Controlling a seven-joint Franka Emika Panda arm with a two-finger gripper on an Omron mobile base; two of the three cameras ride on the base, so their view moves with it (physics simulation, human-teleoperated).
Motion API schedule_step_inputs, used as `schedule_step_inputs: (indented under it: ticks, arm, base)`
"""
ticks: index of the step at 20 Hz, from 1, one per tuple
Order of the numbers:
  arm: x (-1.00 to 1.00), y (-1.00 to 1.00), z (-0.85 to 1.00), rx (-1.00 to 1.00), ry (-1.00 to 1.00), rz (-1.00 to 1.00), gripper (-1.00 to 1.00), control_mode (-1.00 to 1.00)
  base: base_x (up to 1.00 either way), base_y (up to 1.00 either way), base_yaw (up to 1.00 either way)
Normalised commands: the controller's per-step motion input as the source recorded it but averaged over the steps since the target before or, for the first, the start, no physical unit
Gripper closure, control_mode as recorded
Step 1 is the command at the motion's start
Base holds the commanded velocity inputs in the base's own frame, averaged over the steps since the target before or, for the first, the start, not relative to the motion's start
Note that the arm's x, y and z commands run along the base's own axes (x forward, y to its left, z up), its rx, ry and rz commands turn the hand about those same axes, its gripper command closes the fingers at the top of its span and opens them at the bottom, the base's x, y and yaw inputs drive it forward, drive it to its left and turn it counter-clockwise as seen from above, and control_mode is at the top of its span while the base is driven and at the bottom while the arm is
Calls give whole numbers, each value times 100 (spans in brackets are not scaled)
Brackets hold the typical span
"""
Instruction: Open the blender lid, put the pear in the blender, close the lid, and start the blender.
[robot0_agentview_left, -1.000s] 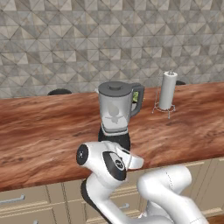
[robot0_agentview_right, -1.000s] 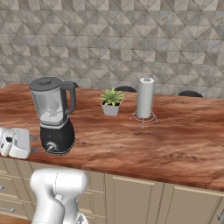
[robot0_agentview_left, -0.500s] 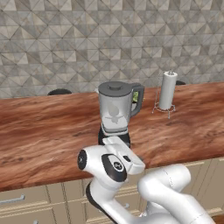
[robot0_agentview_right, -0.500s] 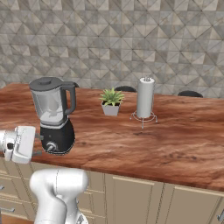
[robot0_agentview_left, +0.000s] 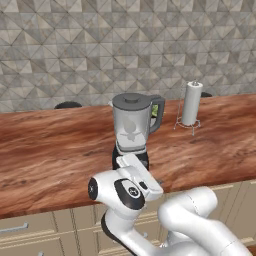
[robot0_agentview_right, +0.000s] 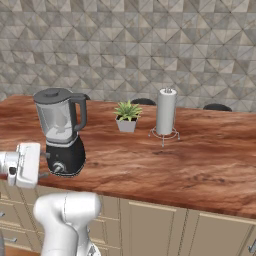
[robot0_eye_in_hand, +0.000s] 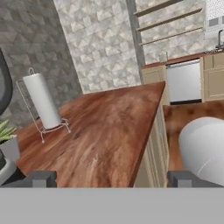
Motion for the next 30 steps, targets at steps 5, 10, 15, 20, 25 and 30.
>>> schedule_step_inputs:
  ticks: [5,10,15,20,25,30]
  arm:
    - [2,2,-18,-1,-8,0,-100,-100]
    - [10,1,-13,-2,-4,0,-100,-100]
    - [15,5,-5,-2,-4,0,-100,-100]
    - [13,6,-15,-2,-2,0,-100,-100]
    - [15,7,-20,-4,0,0,-100,-100]
    - [22,10,-11,-2,-2,0,-100,-100]
  base:
    - [0,0,0]
    - [0,0,0]
    - [0,0,0]
    - [0,0,0]
    - [0,0,0]
    - [0,0,0]
